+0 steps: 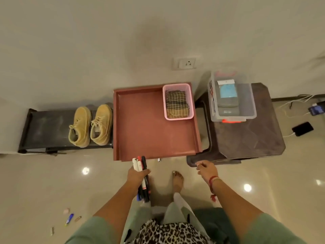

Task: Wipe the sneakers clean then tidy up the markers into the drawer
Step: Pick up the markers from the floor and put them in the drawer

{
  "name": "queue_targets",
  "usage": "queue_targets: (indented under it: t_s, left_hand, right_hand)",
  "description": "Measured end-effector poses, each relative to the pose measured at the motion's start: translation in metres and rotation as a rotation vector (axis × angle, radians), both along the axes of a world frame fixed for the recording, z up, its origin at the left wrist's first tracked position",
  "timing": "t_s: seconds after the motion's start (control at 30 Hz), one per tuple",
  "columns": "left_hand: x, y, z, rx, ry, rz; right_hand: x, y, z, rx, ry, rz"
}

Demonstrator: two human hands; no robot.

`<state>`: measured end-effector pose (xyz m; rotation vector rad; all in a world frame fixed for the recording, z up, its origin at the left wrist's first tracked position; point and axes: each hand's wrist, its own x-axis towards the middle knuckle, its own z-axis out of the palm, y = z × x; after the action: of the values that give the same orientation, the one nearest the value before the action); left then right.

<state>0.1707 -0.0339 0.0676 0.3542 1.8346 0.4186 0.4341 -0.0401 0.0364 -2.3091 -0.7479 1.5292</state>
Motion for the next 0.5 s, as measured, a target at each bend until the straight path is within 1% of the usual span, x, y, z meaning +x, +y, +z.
queue_targets:
  t_s: [0.23, 0.37, 0.5]
  left_hand:
    - [0.007, 0.019, -0.075, 0.057, -0.010, 0.093]
    - [-0.010, 0.027, -0.120, 0.080, -0.007, 0.148]
    - [-0.032, 0.028, -0.154, 0.077, 0.026, 0.134]
  right_hand:
    - [-0.054, 0.002, -0.097, -0.106, 0.078, 0.085]
    - [-0.090, 0.010, -0.152, -0.154, 0.081, 0.097]
    - [-0.116, 0.007, -0.232, -0.202, 0.029, 0.189]
